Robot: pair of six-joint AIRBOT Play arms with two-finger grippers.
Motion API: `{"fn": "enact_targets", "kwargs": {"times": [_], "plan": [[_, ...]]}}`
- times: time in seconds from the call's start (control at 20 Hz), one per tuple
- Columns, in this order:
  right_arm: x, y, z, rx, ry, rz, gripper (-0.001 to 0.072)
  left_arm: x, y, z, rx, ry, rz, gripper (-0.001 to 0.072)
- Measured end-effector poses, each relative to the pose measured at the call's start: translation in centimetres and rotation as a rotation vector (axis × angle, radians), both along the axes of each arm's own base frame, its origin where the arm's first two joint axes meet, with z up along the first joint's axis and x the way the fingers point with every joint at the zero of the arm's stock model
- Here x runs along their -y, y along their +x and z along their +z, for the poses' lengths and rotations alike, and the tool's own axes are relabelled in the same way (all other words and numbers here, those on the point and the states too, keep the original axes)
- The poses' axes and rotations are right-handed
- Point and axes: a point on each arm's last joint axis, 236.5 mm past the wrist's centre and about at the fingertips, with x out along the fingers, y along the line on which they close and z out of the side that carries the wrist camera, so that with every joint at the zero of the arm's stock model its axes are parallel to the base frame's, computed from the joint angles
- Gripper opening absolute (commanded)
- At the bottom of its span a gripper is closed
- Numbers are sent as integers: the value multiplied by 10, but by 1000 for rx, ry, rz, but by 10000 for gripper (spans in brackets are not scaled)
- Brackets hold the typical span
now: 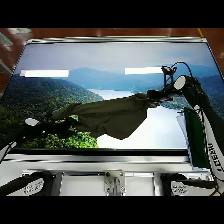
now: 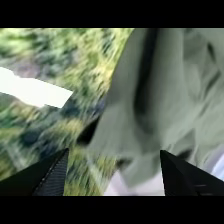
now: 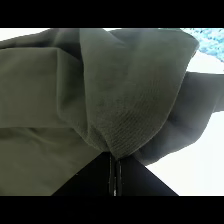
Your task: Fold the shirts.
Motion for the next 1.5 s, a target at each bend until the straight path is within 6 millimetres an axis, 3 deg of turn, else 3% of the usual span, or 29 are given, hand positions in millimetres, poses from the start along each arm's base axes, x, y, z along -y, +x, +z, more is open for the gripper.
{"fn": "enact_targets", "kwargs": {"times": [0.1, 0.15, 0.25, 0.3, 0.35, 0.4, 0.55, 0.65, 0.7, 0.75, 0.85, 0.95, 1.05, 1.15, 1.2, 1.3, 1.4, 1.5], "plan": [[0, 0, 0, 2, -3, 6, 56, 8, 2, -5, -9, -9, 19, 600], [0, 0, 0, 2, -3, 7, 55, 10, 3, -8, -14, -12, 27, 470], [0, 0, 0, 2, -4, 11, 56, 10, 4, -14, -16, 4, 36, 351], [0, 0, 0, 3, -4, 11, 56, 8, 7, -16, -13, 10, 50, 253], [0, 0, 0, 2, -5, 13, 56, 7, 8, -18, -9, 20, 56, 100], [0, -1, 0, 0, -5, 14, 56, 5, 10, -20, -4, 31, 64, 36], [0, -3, -1, -11, -4, 17, 56, 6, 21, -11, 43, 35, 48, 34], [-1, -5, 3, -10, -4, 21, 56, 9, 37, 13, 129, 31, 17, 33], [-1, -6, 9, 3, -3, 21, 56, 8, 50, 34, 200, 38, -1, 34], [0, -5, 21, 34, -3, 22, 56, 5, 62, 61, 279, 46, -19, 34], [4, 4, 67, 164, -23, 28, 56, -10, 91, 140, 488, 80, -31, 34], [12, 12, 143, 365, -59, 30, 56, -37, 109, 258, 769, 152, -4, 34], [22, 8, 247, 631, -93, 12, 55, -66, 93, 398, 1096, 278, 37, 34], [31, -23, 363, 922, -110, -20, 55, -80, 39, 527, 1396, 422, 81, 34], [35, -50, 418, 1057, -113, -37, 55, -81, 1, 584, 1540, 496, 109, 34], [42, -112, 500, 1267, -107, -68, 55, -74, -76, 663, 1756, 636, 147, 34], [48, -177, 554, 1429, -86, -100, 55, -64, -138, 701, 1861, 753, 170, 35], [52, -231, 586, 1539, -47, -128, 55, -62, -172, 705, 1843, 834, 187, 35]]}}
